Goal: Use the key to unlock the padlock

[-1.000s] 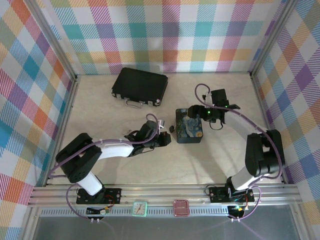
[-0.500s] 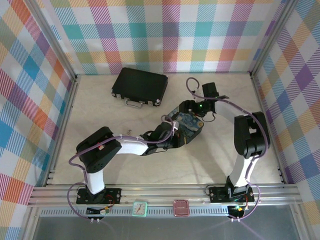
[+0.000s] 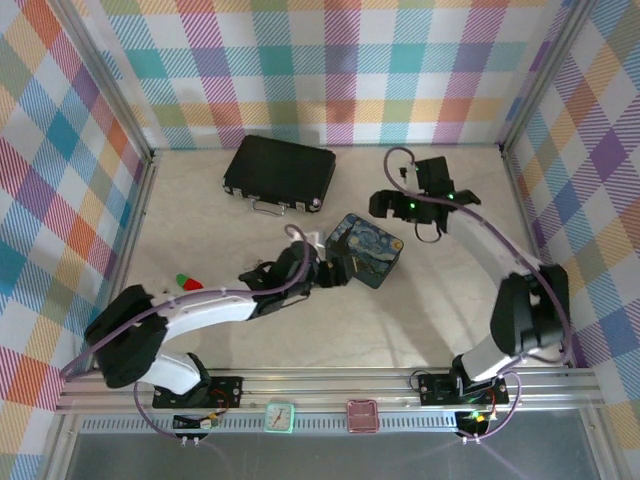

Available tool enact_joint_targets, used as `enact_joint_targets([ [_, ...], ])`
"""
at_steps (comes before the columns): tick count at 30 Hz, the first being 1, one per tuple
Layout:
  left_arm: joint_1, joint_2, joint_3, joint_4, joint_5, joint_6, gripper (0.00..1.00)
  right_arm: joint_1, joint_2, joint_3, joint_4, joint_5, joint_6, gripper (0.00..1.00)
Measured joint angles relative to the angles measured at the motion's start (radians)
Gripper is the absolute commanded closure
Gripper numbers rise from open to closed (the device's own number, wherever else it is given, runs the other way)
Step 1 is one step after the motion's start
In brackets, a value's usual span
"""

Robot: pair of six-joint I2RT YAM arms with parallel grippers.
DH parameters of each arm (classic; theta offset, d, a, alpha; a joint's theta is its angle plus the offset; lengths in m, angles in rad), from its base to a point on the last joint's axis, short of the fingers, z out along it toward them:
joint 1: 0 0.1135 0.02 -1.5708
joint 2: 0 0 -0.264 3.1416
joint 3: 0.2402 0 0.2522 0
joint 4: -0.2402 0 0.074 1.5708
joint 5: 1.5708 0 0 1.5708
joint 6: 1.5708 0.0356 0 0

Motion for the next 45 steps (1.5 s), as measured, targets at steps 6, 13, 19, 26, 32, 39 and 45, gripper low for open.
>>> enact_joint_targets([
  [6, 0.202, 0.027, 0.010, -0.038, 0.024, 0.081, 0.10, -0.003, -0.113, -0.264, 0.037, -0.027, 0.096, 0.01],
  [13, 0.262, 0.254, 0.112, 0.045, 0.181, 0.129, 0.10, -0.003, -0.049, -0.380, 0.208, -0.190, 0.227, 0.01],
  [19, 0.246, 0.347, 0.123, 0.178, 0.267, 0.071, 0.14, -0.003, 0.049, -0.360, 0.377, -0.246, 0.289, 0.01],
  [26, 0.233, 0.364, 0.120, 0.202, 0.237, 0.035, 0.11, -0.020, 0.282, -0.142, 0.477, -0.241, 0.293, 0.01],
  [32, 0.246, 0.215, 0.106, 0.017, 0.112, 0.092, 0.08, -0.017, 0.327, -0.059, 0.460, -0.216, 0.246, 0.01],
  [39, 0.371, -0.001, 0.048, -0.206, -0.051, 0.204, 0.08, -0.017, 0.255, -0.061, 0.337, -0.090, 0.143, 0.01],
  [45, 0.501, -0.018, 0.026, -0.359, -0.116, 0.279, 0.28, -0.017, 0.084, -0.127, 0.255, -0.027, 0.079, 0.01],
])
